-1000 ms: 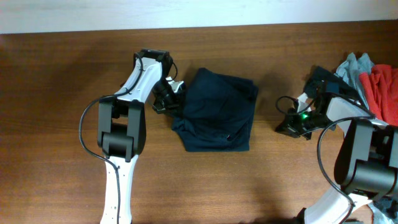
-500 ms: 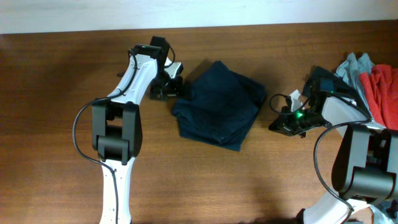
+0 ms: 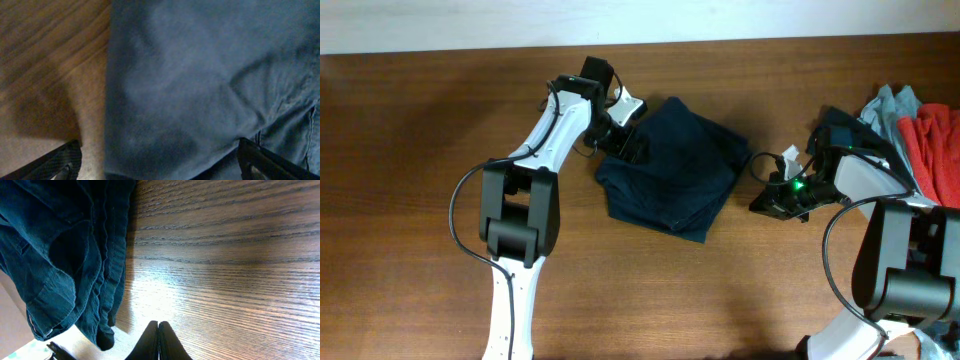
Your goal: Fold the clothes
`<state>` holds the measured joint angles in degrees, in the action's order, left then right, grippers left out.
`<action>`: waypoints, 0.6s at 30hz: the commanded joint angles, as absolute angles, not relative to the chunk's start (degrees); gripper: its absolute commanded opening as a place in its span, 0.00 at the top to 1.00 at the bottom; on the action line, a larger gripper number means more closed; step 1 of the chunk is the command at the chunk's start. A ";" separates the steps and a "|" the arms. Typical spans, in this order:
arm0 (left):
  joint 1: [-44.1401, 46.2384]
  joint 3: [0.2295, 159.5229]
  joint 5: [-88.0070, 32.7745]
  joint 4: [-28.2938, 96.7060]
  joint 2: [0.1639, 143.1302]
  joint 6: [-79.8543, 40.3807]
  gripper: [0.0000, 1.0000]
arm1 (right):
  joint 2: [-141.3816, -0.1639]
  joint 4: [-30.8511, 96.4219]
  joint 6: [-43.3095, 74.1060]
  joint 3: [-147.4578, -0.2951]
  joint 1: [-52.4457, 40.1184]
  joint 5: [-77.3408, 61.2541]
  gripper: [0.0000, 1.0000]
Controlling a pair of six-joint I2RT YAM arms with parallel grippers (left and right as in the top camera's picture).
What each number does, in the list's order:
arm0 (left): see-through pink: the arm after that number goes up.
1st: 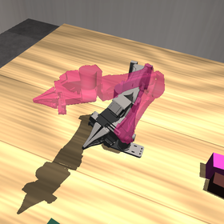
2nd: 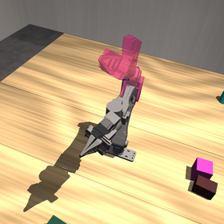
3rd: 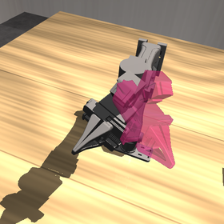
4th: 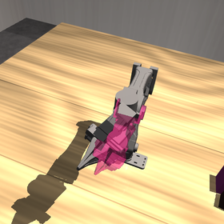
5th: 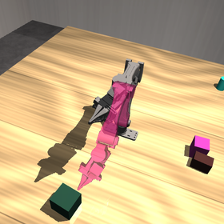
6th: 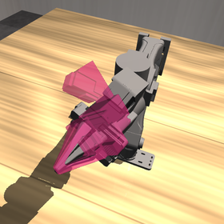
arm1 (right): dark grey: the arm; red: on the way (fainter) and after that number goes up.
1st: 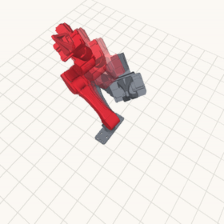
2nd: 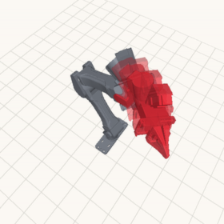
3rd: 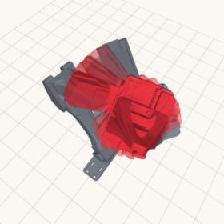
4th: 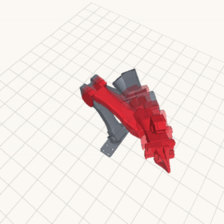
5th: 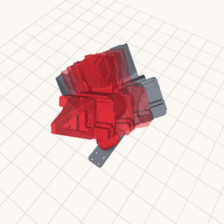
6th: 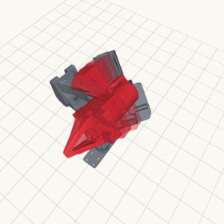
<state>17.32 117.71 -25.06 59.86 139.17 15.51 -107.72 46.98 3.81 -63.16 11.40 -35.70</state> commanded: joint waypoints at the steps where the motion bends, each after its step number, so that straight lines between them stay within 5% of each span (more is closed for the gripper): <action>1: 17.28 117.36 -26.81 58.04 138.56 21.15 0.02 | -106.30 47.20 3.01 -62.70 10.87 -36.42 0.94; 4: 17.50 117.05 -28.88 58.02 139.44 21.58 0.10 | -106.30 47.18 3.01 -62.70 10.87 -36.42 0.94; 10: 17.47 117.05 -37.82 57.28 140.05 27.16 0.11 | -106.30 47.18 3.01 -62.70 10.87 -36.40 0.94; 13: 17.47 117.05 -41.01 57.63 140.51 29.10 0.21 | -106.30 47.16 3.01 -62.70 10.87 -36.42 0.94; 16: 17.47 117.05 -41.17 58.19 141.47 29.26 0.48 | -106.30 47.16 3.01 -62.70 10.87 -36.42 0.94; 18: 17.47 117.05 -41.17 59.00 142.23 29.26 0.58 | -106.30 47.20 3.01 -62.70 10.87 -36.42 0.94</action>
<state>17.28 117.58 -37.74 58.00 139.46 27.51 -107.72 46.98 3.81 -63.16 11.40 -35.70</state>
